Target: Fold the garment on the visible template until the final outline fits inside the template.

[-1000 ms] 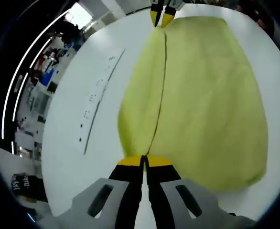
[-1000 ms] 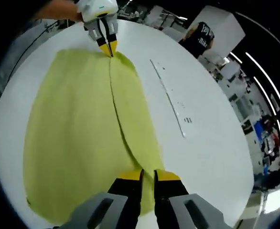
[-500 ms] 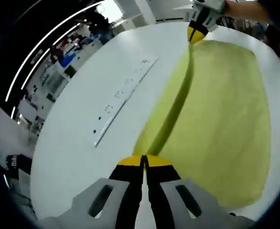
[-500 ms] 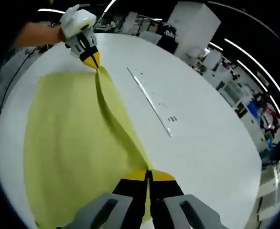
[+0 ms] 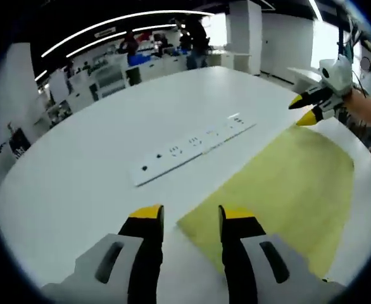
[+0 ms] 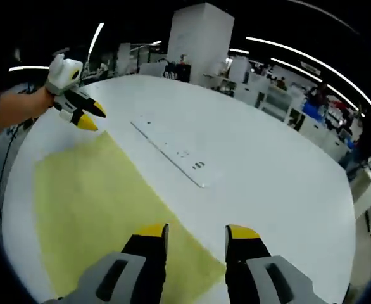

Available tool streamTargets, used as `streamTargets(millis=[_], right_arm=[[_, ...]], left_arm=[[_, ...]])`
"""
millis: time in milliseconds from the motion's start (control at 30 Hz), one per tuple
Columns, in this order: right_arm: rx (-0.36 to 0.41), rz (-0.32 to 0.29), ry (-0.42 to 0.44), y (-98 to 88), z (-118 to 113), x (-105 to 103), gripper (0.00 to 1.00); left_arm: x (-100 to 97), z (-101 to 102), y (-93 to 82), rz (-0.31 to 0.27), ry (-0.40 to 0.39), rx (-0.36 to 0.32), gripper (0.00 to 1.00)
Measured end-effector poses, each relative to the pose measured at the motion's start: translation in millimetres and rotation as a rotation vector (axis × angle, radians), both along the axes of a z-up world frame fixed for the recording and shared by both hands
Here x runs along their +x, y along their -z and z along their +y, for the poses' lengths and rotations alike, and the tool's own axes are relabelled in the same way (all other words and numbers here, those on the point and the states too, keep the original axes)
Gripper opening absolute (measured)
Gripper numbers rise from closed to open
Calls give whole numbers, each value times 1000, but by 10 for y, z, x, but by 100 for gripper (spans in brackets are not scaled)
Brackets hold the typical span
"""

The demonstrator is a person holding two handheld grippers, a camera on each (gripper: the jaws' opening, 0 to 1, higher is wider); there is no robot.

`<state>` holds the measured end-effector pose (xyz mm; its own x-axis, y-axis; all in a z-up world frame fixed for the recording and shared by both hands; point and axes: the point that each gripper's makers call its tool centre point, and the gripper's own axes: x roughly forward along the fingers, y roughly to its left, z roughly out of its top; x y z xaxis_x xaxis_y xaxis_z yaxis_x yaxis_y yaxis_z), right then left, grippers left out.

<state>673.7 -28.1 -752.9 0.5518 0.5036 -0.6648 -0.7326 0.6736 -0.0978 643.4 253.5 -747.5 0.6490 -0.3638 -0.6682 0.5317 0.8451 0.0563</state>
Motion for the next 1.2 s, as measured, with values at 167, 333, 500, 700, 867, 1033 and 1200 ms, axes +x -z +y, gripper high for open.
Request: streamTargets(millis=[167,333,500,700,867,1033,1200], right_arm=[[22,17,13,-28,-21,-46,35],[50,20,23,-114,-17,-141,36],[76,14,27,-230,-23,-235,35],[108,-10,17,-395,12,-381,36],[136,-21,16,-520,-12,-494,37],[162,-23,27,-585,-55,-597,38],[173,-20,41,-593,-152,-752,37]], left_arm=[[-62,-37,-110,-5,9,-32,35],[-130,-95,-254,-13,-19,-127,37],[-219,-157,-351,-20,-9,-141,37],[-324,-242,-494,-31,-11,-182,37],[-420,-344,-603,-37,-3,-199,38],[-527,-422,-685,-33,11,-212,37],[-634,-486,-715,-27,28,-215,37]])
